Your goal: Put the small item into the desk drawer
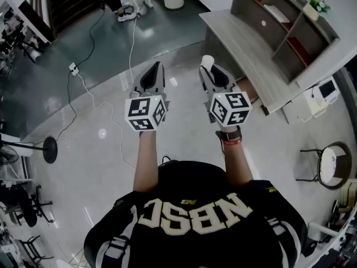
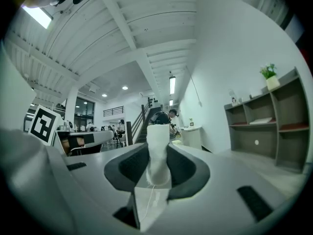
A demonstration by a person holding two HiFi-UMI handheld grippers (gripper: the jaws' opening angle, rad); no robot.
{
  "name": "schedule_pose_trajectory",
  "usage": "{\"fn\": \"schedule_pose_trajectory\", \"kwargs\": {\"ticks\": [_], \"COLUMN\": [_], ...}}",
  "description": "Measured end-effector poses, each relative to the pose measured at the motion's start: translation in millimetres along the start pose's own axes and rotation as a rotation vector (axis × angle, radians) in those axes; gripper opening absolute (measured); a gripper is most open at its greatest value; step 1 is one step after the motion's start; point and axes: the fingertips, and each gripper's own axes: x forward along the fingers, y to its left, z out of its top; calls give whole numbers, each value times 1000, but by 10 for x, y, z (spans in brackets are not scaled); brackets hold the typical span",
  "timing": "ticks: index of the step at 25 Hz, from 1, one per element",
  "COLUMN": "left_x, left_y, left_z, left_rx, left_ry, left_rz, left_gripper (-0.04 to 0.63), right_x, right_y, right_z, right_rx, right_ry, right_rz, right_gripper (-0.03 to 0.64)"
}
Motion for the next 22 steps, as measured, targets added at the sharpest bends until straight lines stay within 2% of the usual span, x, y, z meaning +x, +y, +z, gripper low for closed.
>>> {"fn": "schedule_pose_trajectory", "kwargs": {"ticks": [11, 16, 22], "left_x": [264, 667, 1536], "left_y": [-594, -804, -1124], "left_z": [-179, -361, -599], "left_rx": [0, -20, -50], "left_ry": [17, 27, 49], "left_rz": [-127, -239, -411], "left_gripper": [15, 15, 15], "right_x": [-432, -448, -322], "right_y": [-443, -790, -1448], "right_z": [-79, -144, -107], "right_rx": [39, 46, 48], "right_ry": [-27, -36, -49], "right_rz": [-81, -178, -342], "right_gripper": [124, 124, 124]}}
